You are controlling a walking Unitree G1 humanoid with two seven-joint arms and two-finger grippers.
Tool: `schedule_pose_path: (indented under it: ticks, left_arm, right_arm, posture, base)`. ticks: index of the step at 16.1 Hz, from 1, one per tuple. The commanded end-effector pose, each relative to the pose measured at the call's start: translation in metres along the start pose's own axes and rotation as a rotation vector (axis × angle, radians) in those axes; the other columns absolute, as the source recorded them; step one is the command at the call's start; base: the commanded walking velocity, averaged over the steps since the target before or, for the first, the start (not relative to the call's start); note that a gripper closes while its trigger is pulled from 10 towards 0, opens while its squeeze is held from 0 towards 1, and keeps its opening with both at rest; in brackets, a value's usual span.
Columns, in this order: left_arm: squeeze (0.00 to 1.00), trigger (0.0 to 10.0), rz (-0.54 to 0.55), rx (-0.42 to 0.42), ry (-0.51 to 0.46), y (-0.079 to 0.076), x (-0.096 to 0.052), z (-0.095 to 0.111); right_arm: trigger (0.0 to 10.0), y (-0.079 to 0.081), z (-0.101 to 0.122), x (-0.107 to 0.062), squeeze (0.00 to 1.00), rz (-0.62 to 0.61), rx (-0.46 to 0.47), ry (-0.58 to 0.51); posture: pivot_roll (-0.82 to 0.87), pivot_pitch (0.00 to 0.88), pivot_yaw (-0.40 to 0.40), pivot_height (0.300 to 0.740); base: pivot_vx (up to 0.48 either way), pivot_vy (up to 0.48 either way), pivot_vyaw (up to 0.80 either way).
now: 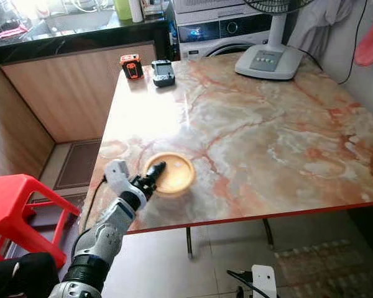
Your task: Restocking fridge
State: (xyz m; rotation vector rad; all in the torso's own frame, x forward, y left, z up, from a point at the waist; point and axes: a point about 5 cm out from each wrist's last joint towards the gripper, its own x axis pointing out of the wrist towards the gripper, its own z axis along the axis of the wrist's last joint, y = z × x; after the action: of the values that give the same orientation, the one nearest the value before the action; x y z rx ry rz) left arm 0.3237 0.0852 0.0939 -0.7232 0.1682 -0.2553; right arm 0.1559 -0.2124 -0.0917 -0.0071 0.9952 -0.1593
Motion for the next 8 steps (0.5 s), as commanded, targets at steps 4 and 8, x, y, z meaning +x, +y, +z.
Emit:
schedule_pose_path:
  ticks: [4,8]
  left_arm:
    - [0.00,0.0,-0.025,-0.007,-0.180,-0.003,-0.009,0.037]
    - [0.00,10.0,0.033,0.082,-0.242,0.009,-0.028,0.060]
  right_arm:
    - [10.0,0.001,-0.002,0.000,0.00,0.008,-0.008,0.010]
    - [10.0,0.000,-0.005,-0.001,0.00,0.001,0.015,0.014]
  posture:
    - [-0.09,0.000,0.087,0.740]
    - [-0.08,0.000,0.109,0.740]
  base:
    - [0.000,0.000,0.00]
    - [0.000,0.000,0.00]
